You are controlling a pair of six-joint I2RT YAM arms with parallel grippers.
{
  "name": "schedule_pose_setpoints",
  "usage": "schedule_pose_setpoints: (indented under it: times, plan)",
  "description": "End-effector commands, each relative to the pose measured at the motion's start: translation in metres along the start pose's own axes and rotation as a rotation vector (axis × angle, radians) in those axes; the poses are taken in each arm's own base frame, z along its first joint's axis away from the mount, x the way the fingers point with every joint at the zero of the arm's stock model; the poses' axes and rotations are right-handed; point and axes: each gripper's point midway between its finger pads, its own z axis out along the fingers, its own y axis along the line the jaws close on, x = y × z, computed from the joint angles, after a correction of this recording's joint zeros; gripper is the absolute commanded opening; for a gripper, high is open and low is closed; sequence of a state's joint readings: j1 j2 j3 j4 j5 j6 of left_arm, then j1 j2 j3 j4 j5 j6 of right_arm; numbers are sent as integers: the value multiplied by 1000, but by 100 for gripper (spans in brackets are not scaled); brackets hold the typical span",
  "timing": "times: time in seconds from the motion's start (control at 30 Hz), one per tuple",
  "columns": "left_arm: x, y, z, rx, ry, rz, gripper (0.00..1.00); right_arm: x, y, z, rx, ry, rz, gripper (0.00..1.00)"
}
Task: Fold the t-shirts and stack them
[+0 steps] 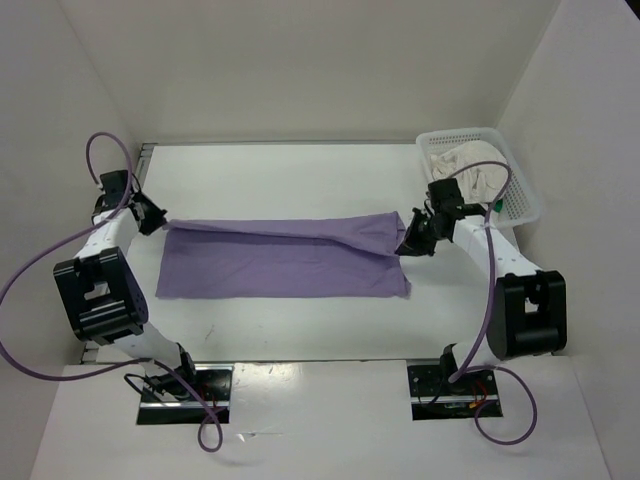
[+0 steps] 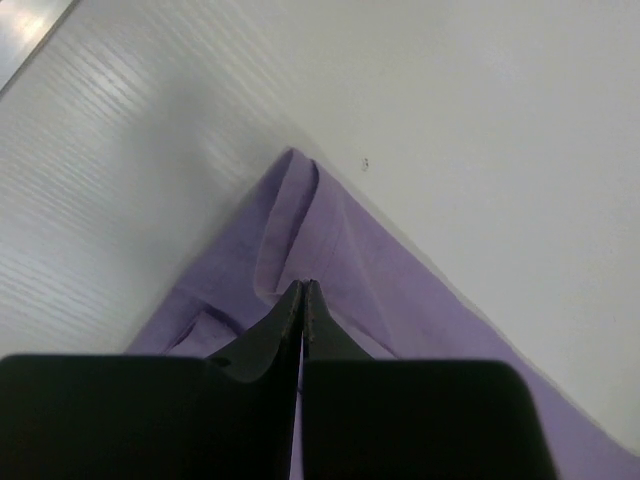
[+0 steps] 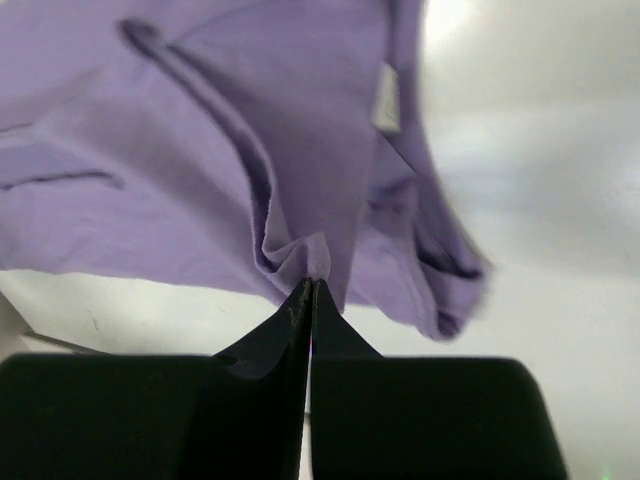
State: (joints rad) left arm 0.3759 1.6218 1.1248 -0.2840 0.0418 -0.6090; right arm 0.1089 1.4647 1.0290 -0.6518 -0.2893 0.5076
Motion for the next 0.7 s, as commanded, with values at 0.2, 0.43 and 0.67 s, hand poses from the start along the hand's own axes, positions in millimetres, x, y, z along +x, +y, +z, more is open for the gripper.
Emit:
schedule_pose_setpoints:
  times: [0.2, 0.43, 0.67]
  plan:
    - [16, 27, 13, -43, 59, -76, 3, 34, -35, -22, 100, 59, 75, 0]
    - [14, 35, 0, -52, 25, -127, 45, 37, -37, -21, 109, 75, 71, 30]
    - [-12, -3, -27, 75, -69, -125, 44, -2, 5, -16, 78, -21, -59, 3]
